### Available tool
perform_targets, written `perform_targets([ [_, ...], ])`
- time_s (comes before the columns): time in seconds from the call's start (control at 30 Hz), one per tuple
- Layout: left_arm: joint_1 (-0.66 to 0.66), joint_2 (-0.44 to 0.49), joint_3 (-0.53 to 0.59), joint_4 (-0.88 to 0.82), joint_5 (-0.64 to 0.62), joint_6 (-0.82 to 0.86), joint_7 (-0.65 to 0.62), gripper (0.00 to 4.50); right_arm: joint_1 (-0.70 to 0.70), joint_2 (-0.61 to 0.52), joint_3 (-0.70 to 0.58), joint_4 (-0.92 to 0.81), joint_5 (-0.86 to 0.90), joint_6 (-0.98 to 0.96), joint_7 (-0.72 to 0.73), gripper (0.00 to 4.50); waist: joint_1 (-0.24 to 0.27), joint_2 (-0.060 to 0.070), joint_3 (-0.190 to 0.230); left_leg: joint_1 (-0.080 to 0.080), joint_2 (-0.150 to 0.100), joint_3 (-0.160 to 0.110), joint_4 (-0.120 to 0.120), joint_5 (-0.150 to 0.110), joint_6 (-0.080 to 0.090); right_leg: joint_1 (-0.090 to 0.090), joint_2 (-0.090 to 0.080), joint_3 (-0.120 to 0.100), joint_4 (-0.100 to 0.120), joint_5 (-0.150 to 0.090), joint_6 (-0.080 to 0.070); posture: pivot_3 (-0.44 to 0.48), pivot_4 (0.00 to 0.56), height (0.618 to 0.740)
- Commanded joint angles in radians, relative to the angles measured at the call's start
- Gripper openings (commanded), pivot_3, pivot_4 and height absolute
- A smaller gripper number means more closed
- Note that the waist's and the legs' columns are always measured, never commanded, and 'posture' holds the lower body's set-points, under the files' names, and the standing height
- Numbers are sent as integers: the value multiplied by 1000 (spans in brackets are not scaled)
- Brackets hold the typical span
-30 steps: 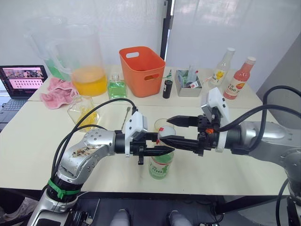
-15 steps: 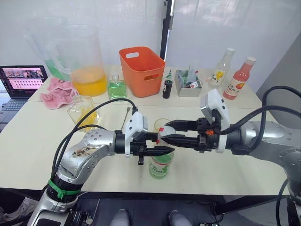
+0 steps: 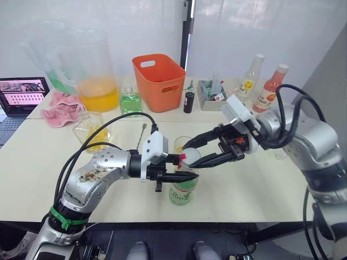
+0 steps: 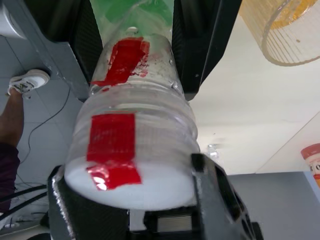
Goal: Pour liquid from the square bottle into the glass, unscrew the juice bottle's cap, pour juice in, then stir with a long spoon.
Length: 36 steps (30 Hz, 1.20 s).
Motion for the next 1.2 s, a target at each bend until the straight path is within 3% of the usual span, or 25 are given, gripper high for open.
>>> perform_targets([
  [0.03, 14, 10, -13, 1, 17, 19, 9, 1408, -38, 20, 70, 66, -64, -85, 123, 1645, 1, 0, 0, 0, 0, 0, 0, 0, 0, 0, 0, 0, 0, 0, 0, 0, 150, 740],
  [0.4, 44, 7, -17, -11, 27, 6, 25, 1408, -128, 21, 132, 138, -12, -143, 125, 1613, 0, 0, 0, 1, 0, 0, 0, 0, 0, 0, 0, 0, 1, 0, 0, 0, 150, 740],
  [0.77, 30, -1, -19, -12, 12, 17, 27, 1408, -215, -67, -17, 161, 151, 30, 125, 1608, 2, 0, 0, 0, 0, 0, 0, 0, 0, -1, 0, 0, 1, 0, 0, 0, 150, 740],
  [0.97, 32, -3, -11, -25, 1, 29, 33, 1408, -143, -112, -183, 224, 90, 127, -10, 1601, 7, 0, 0, 0, 0, 0, 0, 0, 0, -1, 0, 0, 1, 0, 0, 0, 150, 740],
  [1.2, 40, 6, 2, -30, -8, 31, 26, 1408, 100, -182, -365, 277, -31, 122, -243, 1596, 3, 0, 0, -1, 0, 1, -1, 0, 0, -2, 0, 2, 1, 0, 0, 0, 150, 740],
])
